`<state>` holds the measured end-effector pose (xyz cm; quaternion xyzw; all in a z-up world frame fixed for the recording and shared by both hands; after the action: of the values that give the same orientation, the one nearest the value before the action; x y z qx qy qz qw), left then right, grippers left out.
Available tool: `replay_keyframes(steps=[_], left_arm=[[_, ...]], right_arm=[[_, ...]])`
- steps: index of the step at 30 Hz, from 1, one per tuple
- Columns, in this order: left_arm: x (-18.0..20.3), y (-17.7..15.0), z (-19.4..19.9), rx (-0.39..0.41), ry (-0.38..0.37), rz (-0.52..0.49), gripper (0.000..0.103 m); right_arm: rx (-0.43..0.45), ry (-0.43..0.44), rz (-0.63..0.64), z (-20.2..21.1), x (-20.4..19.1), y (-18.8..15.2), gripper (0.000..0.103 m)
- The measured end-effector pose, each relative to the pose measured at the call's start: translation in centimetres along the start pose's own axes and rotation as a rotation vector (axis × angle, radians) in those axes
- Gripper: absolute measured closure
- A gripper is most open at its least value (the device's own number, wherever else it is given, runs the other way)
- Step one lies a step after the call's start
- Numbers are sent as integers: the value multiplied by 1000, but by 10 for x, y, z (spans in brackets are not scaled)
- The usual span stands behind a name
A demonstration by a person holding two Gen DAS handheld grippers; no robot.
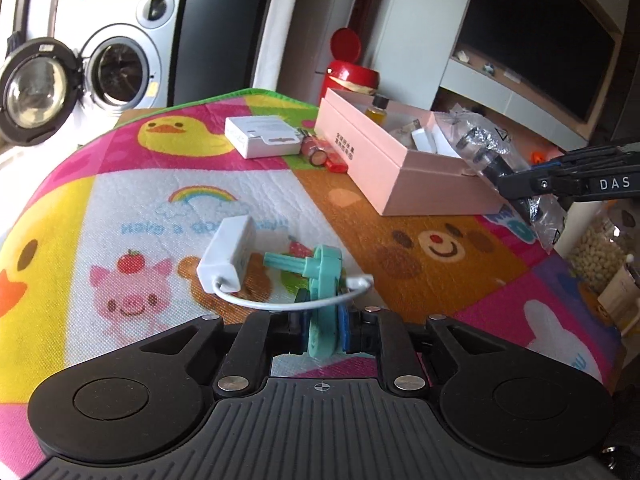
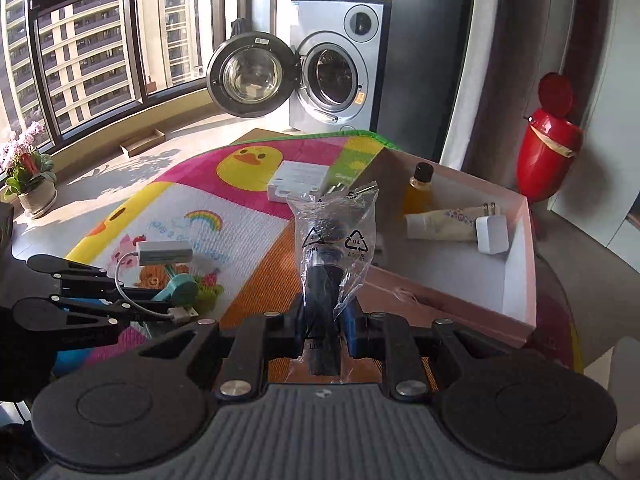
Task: Organize rigid objects
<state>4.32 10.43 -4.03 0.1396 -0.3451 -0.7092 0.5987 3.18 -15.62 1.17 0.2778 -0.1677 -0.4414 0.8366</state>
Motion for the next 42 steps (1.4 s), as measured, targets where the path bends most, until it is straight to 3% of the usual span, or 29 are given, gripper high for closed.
replay_keyframes(steps=[6, 10, 12, 14, 19, 23, 28, 35, 37, 38, 39, 42], left_arm=[[51, -1, -10, -54, -75, -121, 88], [77, 0, -24, -82, -107, -151, 88], [86, -1, -27, -90, -111, -172, 88], [90, 1, -31, -97, -99, -178, 88], [92, -4, -26, -111, -102, -205, 89], [94, -17, -15, -126, -114, -259, 89], [94, -25, -9, -125, -146, -252, 88], [86, -26, -10, -111, -185, -181, 87], [83, -25, -11, -112, -197, -150, 87], [81, -26, -11, -112, -201, -134, 87], [80, -25, -11, -113, -203, -125, 87], [78, -24, -12, -119, -202, -105, 87]], right_arm=[[-57, -29, -91, -9, 28, -63, 84], [-71, -18, -144, -19, 35, -81, 82], [-63, -26, -156, -21, 38, -87, 66], [-54, -35, -161, -23, 39, -89, 50], [43, -56, -77, -9, 27, -78, 49], [109, -10, 6, 5, 6, -56, 42], [73, 143, 34, -8, -29, -26, 42], [-106, 326, 42, -72, -99, 22, 42], [-150, 324, 46, -91, -112, 27, 52], [-162, 309, 61, -96, -116, 27, 67], [-169, 288, 81, -99, -118, 25, 74], [-152, 268, 81, -87, -109, 22, 82]])
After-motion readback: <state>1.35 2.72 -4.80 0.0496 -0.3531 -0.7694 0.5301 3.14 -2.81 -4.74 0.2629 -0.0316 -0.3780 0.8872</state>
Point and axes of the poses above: each gripper's, at about its wrist camera, not at the fingertips, and z roughly against the way its jaws point, x to its right, y to its top, the point moved 10 cm from there along -z, roughly the way its jaws point, and after that the axes turned 9 degrees about -x, right-handed, at the moved point
